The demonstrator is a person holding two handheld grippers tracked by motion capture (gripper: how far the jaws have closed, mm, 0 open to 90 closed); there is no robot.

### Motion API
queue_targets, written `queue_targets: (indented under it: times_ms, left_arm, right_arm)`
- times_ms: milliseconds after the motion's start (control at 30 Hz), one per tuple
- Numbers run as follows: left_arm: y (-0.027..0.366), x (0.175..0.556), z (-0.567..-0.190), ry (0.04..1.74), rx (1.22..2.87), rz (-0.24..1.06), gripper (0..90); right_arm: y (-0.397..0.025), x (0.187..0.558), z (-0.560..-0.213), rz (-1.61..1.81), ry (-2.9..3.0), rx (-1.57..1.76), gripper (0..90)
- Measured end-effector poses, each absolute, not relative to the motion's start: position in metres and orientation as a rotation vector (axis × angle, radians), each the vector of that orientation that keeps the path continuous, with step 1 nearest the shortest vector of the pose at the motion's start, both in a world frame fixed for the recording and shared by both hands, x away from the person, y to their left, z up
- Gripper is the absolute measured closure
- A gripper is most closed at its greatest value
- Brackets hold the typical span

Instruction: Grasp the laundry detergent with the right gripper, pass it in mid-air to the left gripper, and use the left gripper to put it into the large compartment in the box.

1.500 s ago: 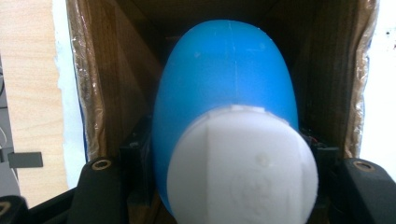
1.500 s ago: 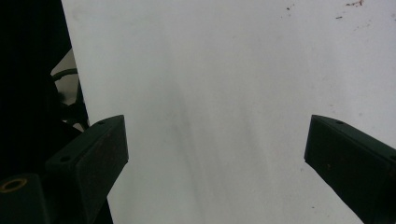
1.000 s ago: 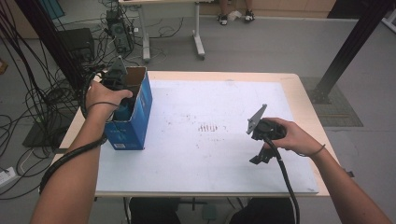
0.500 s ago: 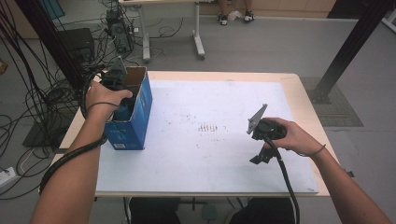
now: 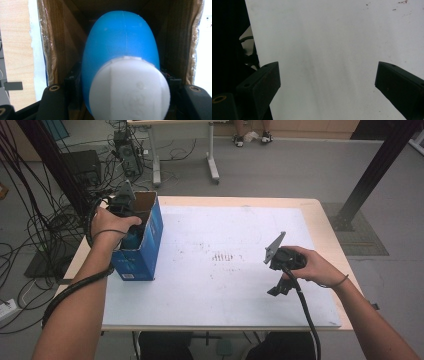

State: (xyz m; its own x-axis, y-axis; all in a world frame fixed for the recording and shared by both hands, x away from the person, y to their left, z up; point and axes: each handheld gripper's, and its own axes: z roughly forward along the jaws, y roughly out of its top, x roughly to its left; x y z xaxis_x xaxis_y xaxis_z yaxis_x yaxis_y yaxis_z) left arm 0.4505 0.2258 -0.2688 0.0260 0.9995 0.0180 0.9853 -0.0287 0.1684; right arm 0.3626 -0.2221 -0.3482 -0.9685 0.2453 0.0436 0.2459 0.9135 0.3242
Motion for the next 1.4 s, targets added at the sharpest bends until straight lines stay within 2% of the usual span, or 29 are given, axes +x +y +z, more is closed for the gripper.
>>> queue_targets:
  times_ms: [800, 1400]
  left_arm:
    - [0.2271, 0.4507, -0.2700, 2.117, 2.157, 0.193, 37.0]
    - [0.2289, 0.4499, -0.2627, 2.121, 2.162, 0.189, 32.8]
  right_arm:
    - [-0.2201, 0.3634, -0.3502, -0.514, -3.065, -0.387, 6.4]
    - [-0.2180, 0.3642, -0.3510, -0.499, -3.074, -0.373, 6.4]
